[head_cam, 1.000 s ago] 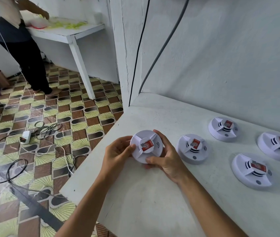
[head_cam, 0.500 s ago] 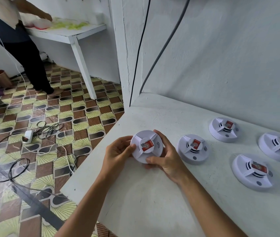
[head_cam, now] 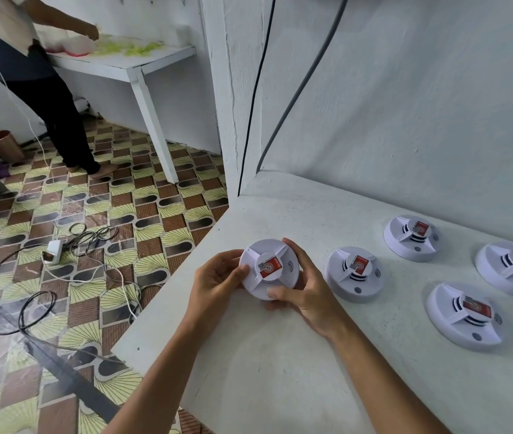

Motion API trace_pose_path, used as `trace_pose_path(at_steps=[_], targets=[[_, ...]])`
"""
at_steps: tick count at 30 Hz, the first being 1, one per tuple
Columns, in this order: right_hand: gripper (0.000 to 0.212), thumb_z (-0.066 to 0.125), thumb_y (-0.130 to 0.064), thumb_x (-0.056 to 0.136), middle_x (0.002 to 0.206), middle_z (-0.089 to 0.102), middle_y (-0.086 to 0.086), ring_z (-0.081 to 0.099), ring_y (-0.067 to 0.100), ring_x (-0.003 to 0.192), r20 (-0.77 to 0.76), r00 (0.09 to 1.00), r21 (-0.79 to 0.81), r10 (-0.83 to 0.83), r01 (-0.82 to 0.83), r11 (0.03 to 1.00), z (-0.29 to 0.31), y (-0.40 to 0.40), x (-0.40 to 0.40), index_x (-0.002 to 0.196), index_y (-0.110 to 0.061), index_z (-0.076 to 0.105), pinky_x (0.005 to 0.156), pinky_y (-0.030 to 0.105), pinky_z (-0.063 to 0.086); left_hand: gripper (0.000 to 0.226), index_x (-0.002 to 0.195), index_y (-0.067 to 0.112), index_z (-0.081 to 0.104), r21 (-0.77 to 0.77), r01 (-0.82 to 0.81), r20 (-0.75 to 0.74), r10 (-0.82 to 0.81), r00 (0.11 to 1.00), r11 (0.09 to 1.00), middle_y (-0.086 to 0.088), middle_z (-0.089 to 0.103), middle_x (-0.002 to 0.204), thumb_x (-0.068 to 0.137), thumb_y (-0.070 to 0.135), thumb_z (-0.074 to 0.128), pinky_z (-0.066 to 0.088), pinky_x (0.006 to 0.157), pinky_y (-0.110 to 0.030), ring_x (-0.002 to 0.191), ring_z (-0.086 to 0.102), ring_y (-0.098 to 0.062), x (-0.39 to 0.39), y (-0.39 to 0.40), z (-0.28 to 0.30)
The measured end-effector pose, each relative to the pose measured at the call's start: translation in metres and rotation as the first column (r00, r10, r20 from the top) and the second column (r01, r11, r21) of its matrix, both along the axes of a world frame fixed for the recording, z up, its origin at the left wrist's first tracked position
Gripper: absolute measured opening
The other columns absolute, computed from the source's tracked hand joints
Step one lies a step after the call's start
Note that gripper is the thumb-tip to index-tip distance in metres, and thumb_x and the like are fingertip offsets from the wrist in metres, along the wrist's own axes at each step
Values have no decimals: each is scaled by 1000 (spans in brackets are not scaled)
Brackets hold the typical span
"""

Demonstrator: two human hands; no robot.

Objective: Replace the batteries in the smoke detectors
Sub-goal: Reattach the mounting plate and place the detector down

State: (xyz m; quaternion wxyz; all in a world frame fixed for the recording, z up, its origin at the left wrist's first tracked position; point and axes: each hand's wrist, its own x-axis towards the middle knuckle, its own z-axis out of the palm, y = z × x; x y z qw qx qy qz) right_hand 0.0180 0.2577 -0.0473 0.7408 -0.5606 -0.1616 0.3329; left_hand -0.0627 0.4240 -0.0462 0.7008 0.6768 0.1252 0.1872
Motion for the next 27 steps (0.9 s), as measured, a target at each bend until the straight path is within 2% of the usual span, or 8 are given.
trace_pose_path(at_steps=[3,5,10,15,20,27], targets=[[63,69,-17,75,127,57,8,62,30,108,-125,992,73,-4,13,997,3,1,1,131,-37,46,68,43,56,27,113,6,67,-12,9,7,-9,1000,1000,-10,74,105,88,15,63,58,82,-36,98,70,-28,0,0,1],[59,65,-18,77,124,60,7,65,31,104,-177,984,113,-4,24,993,4,0,2,131,-35,47,65,43,56,26,113,7,67,-16,9,6,-9,1000,1000,-10,74,105,88,14,64,58,82,-36,98,70,-28,0,0,1],[66,67,-8,73,124,59,9,62,31,108,-114,993,66,-15,23,998,1,-1,1,129,-38,48,70,43,57,24,111,10,68,-5,2,4,-2,1000,1000,-9,74,104,88,16,68,58,83,-37,98,70,-28,1,1,-1],[79,71,3,67,121,62,13,66,28,103,-79,995,52,-61,65,997,-2,-2,-1,133,-34,48,73,44,57,27,111,11,68,4,-6,11,6,1000,1000,-7,74,105,86,19,64,58,83,-37,98,70,-25,1,0,0],[87,78,3,63,125,58,14,63,29,108,-13,995,9,-98,98,995,-2,-1,-4,135,-33,46,72,42,58,27,112,10,68,11,-16,7,16,1000,1000,-8,74,106,86,18,64,57,85,-39,99,69,-26,2,2,-2],[81,76,-1,64,126,57,9,61,26,110,38,994,-19,-106,106,994,-4,0,-5,128,-41,48,73,39,58,28,111,8,68,3,-16,13,16,1000,1000,-10,74,105,85,18,66,57,83,-37,98,70,-29,2,1,-2]])
